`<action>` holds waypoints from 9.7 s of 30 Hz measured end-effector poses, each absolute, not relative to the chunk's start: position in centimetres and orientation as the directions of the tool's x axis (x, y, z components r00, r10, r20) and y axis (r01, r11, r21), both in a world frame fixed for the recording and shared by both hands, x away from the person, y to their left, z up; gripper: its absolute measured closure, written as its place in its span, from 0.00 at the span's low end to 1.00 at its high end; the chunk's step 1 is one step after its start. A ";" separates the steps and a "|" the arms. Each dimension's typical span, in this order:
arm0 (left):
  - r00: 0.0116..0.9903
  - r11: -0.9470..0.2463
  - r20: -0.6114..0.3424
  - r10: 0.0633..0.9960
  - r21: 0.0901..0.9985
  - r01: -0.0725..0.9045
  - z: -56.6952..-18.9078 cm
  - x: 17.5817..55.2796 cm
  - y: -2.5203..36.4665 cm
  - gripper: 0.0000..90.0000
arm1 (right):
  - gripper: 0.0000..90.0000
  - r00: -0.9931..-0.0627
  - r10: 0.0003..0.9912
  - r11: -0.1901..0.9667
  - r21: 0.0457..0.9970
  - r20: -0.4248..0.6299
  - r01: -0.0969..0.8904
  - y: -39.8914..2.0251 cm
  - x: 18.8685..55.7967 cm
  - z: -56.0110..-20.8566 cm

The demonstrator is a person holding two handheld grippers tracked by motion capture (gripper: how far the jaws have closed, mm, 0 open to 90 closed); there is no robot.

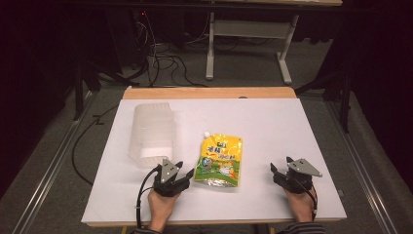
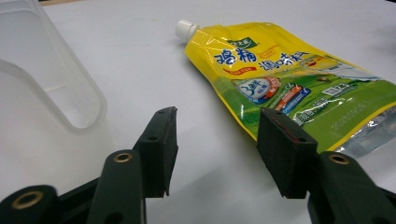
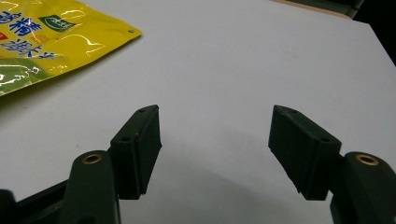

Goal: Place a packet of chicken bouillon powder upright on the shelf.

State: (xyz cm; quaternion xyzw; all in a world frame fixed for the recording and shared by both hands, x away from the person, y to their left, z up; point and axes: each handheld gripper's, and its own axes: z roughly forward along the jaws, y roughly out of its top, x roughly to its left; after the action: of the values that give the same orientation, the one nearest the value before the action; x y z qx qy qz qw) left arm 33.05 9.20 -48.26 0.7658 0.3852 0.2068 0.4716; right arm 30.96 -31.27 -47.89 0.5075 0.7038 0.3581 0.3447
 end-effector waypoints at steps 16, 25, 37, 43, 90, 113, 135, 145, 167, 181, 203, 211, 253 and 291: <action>0.600 -0.240 -0.064 0.797 0.879 0.411 -48.3 33.2 9.3 0.48 | 0.36 -0.248 0.960 0.234 0.850 -0.126 0.473 -31.2 31.0 -47.9; 0.593 -0.223 -0.065 0.803 0.889 0.400 -48.2 33.0 9.4 0.44 | 0.36 -0.247 0.961 0.229 0.853 -0.122 0.469 -31.3 31.0 -47.9; 0.570 -0.245 -0.021 0.821 0.889 0.386 -47.4 32.6 8.8 0.41 | 0.36 -0.248 0.959 0.244 0.845 -0.137 0.477 -31.1 31.1 -47.9; 0.571 -0.243 -0.013 0.821 0.896 0.370 -46.8 32.6 8.3 0.41 | 0.35 -0.250 0.958 0.247 0.842 -0.138 0.480 -31.1 31.1 -47.9; 0.569 -0.296 -0.129 0.812 0.749 0.593 -46.6 42.0 0.6 0.20 | 0.35 -0.250 0.958 0.246 0.842 -0.137 0.481 -31.1 31.1 -47.9; 0.592 -0.389 -0.053 0.804 0.706 0.592 -47.5 42.0 -0.1 0.55 | 0.35 -0.253 0.956 0.259 0.839 -0.150 0.479 -31.0 31.1 -48.0; 0.652 -0.384 -0.129 0.747 0.717 0.581 -46.1 41.8 0.3 0.97 | 0.35 -0.266 0.951 0.275 0.826 -0.158 0.491 -30.8 31.3 -48.0; 0.703 -0.333 -0.148 0.695 0.801 0.498 -43.0 40.1 1.2 0.97 | 0.35 -0.257 0.956 0.259 0.827 -0.145 0.498 -31.0 31.3 -48.0; 0.753 -0.280 -0.099 0.650 0.891 0.358 -37.4 37.0 5.1 0.97 | 0.35 -0.254 0.957 0.249 0.838 -0.138 0.485 -31.1 31.2 -48.0; 0.720 -0.220 -0.100 0.687 0.915 0.337 -35.7 36.7 8.2 0.97 | 0.35 -0.255 0.957 0.253 0.836 -0.141 0.487 -31.0 31.2 -47.9; 0.631 -0.118 -0.095 0.770 0.951 0.287 -33.7 37.3 13.8 0.97 | 0.35 -0.252 0.957 0.255 0.836 -0.145 0.487 -31.0 31.2 -47.9; 0.597 -0.116 -0.071 0.799 0.956 0.270 -33.1 37.5 15.1 0.97 | 0.35 -0.251 0.957 0.254 0.837 -0.145 0.484 -31.0 31.2 -47.9; 0.475 -0.184 0.022 0.880 0.937 0.297 -36.1 41.3 17.4 0.95 | 0.35 -0.250 0.957 0.254 0.834 -0.145 0.489 -31.0 31.2 -47.9; 0.457 -0.233 0.067 0.887 0.919 0.317 -36.5 40.1 17.5 0.98 | 0.35 -0.248 0.957 0.259 0.835 -0.152 0.486 -30.9 31.2 -48.0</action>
State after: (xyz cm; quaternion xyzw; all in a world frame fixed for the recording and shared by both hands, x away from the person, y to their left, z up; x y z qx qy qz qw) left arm 40.08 17.54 -36.47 0.7207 0.4174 0.3116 0.4575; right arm 31.20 -30.90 -47.97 0.5055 0.7136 0.3391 0.3468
